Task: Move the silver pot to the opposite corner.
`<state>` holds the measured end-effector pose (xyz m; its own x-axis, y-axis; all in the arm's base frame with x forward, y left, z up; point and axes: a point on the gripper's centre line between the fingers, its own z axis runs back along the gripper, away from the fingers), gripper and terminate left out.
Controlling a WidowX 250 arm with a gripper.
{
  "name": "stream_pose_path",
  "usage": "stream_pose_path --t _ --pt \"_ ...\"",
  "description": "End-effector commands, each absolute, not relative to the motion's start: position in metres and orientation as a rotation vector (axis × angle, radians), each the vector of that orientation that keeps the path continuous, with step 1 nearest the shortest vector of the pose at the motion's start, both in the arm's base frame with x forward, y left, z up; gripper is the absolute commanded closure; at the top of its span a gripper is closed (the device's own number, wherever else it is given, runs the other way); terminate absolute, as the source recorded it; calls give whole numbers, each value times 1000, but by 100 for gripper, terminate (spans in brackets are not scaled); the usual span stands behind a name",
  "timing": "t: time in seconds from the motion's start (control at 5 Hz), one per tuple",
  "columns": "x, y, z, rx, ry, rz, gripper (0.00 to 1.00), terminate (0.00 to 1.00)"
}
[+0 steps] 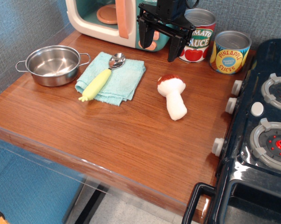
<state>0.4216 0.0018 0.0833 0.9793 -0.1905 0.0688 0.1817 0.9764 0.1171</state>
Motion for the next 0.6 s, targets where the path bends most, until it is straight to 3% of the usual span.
stream_pose_path --t 0.0,0.4 --pt "422 2 83 111 -80 -188 0 0" --pt "382 71 88 132 -78 -119 0 0"
